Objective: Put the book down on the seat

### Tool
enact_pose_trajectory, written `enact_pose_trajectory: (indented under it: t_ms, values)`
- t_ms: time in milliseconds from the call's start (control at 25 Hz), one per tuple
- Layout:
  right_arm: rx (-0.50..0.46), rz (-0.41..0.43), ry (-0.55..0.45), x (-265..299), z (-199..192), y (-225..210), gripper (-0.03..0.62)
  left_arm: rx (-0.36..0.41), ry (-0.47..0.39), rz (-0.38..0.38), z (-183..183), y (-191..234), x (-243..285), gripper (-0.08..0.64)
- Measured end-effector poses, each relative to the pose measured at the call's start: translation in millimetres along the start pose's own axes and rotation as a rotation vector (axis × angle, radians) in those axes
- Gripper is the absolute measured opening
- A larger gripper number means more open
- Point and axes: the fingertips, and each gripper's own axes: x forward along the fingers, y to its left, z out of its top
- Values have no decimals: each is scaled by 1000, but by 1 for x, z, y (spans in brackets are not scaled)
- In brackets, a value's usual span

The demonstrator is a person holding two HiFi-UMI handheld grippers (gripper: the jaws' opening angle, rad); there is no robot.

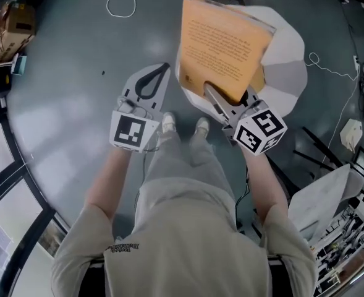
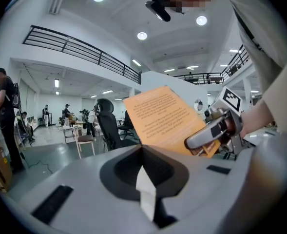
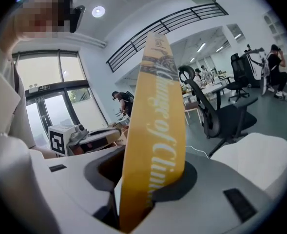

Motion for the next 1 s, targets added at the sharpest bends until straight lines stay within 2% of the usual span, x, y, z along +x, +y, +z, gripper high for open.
enact_pose_trajectory:
  t_ms: [360,600,840,920,1000]
  values:
    - [100,26,107,75,-111,-74,173,-57,75,-29,-138,2,56,11]
    - [132,18,173,115,-204,-125,175,-69,115,-57,-244,-11,84,11]
    - [161,-20,183,140,-308,-181,175,-148,164,-54,-362,-31,111,11]
    - [168,-31,188,150,-337,-198,175,-152,179,-51,-392,-33,121,11]
    - [175,-39,200,159,-362,-212,175,-120,197,-64,-417,-37,129,11]
